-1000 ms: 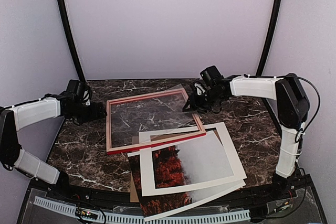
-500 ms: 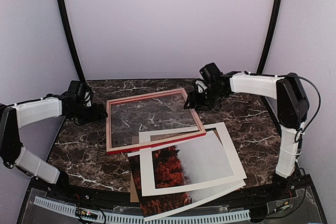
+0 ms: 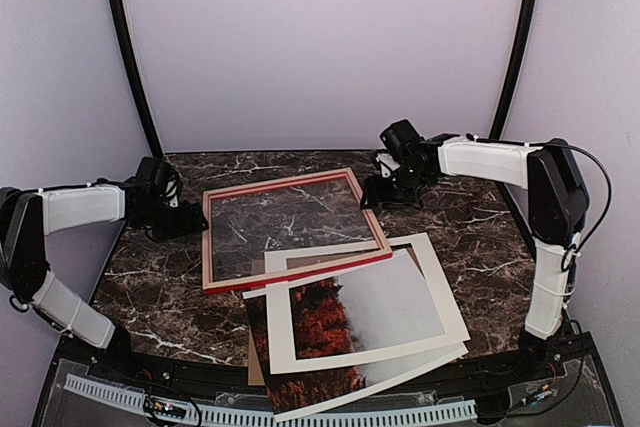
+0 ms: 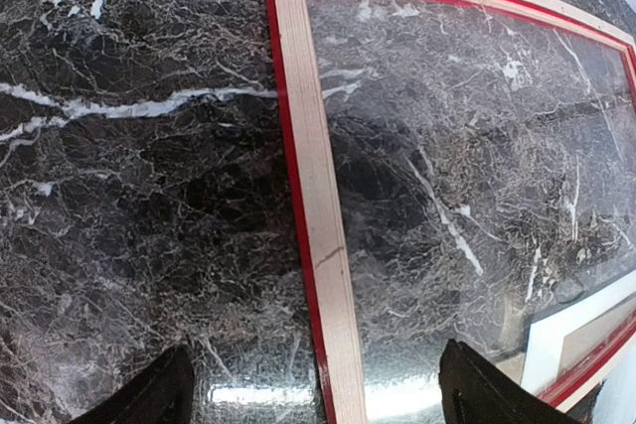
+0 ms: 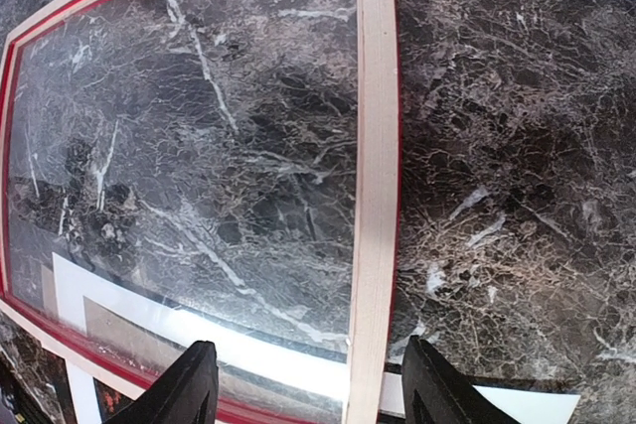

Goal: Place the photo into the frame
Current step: Place the glass panel at the frame body, then frame the body at the center of the board.

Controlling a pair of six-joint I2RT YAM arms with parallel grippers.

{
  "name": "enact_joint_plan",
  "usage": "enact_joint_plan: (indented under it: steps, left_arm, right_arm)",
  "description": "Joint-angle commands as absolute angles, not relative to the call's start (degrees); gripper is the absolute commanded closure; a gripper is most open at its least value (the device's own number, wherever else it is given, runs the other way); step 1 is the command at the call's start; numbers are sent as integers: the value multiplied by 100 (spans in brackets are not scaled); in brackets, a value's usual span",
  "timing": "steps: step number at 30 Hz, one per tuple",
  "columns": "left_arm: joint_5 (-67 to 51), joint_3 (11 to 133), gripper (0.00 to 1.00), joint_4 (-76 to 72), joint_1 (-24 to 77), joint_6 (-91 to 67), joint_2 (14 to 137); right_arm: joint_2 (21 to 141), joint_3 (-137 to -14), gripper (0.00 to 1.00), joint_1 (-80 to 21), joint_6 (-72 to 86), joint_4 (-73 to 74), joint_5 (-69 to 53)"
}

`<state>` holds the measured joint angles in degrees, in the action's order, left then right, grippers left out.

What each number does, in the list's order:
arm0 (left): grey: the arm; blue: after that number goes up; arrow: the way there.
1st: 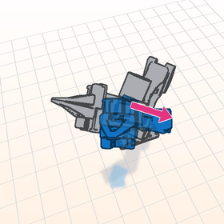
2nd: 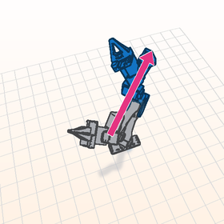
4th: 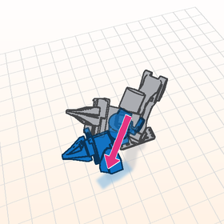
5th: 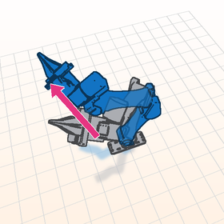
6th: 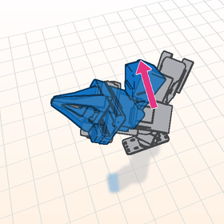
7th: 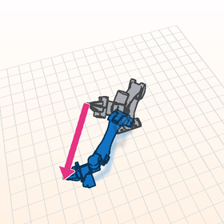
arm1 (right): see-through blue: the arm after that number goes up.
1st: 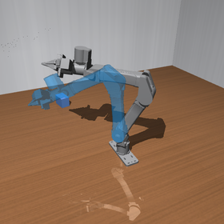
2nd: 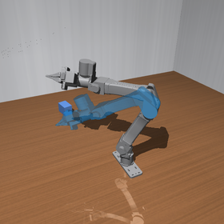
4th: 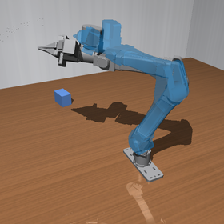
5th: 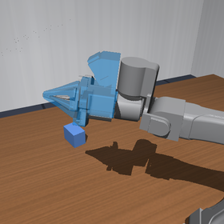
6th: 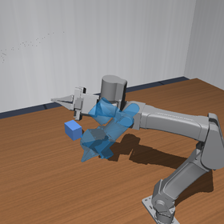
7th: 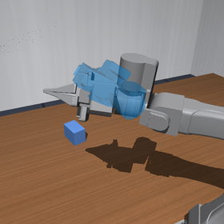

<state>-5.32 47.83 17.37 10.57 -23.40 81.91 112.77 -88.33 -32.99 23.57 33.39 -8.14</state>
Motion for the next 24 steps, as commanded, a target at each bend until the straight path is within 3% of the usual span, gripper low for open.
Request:
enact_joint_plan:
  steps: [1,8,24]
  left_arm:
    - [-641,4986,12,1665,1105,-2387,8472]
    - [-662,5148,18,1568,1125,-2423,8922]
    - [-397,5468,50,1479,1135,-2401,9581]
  right_arm:
    - [11249,-8804,36,-3313,2168,3301,-534]
    - [10919,-8238,36,-3318,2250,2878,-563]
    - [11217,-8139,47,-3319,2057,2715,-546]
